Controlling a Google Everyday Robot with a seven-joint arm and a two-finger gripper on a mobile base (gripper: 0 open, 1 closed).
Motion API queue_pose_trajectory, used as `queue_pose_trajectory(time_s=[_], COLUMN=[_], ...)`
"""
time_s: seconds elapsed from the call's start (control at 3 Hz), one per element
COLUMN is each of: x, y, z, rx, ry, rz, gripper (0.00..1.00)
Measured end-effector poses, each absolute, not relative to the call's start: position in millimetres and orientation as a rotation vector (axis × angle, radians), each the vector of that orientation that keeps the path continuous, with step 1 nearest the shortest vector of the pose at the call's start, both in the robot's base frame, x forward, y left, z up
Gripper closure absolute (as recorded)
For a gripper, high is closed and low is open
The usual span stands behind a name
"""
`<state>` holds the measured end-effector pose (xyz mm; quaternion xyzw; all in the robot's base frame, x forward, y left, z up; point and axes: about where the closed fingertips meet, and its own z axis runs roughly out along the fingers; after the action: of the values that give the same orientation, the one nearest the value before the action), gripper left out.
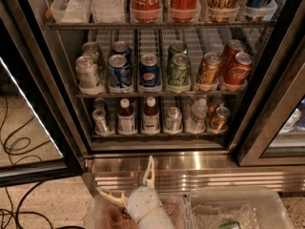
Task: Pick blue plastic bottle from bottom shelf of fridge
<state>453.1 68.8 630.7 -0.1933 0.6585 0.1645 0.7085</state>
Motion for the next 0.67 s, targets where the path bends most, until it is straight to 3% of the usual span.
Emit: queue_pose_trajectory(time_s=[0.67], x=[477], y=[81], z=[609], rx=[-0.446], ry=[1.504], rz=[0.357], gripper=[0.0])
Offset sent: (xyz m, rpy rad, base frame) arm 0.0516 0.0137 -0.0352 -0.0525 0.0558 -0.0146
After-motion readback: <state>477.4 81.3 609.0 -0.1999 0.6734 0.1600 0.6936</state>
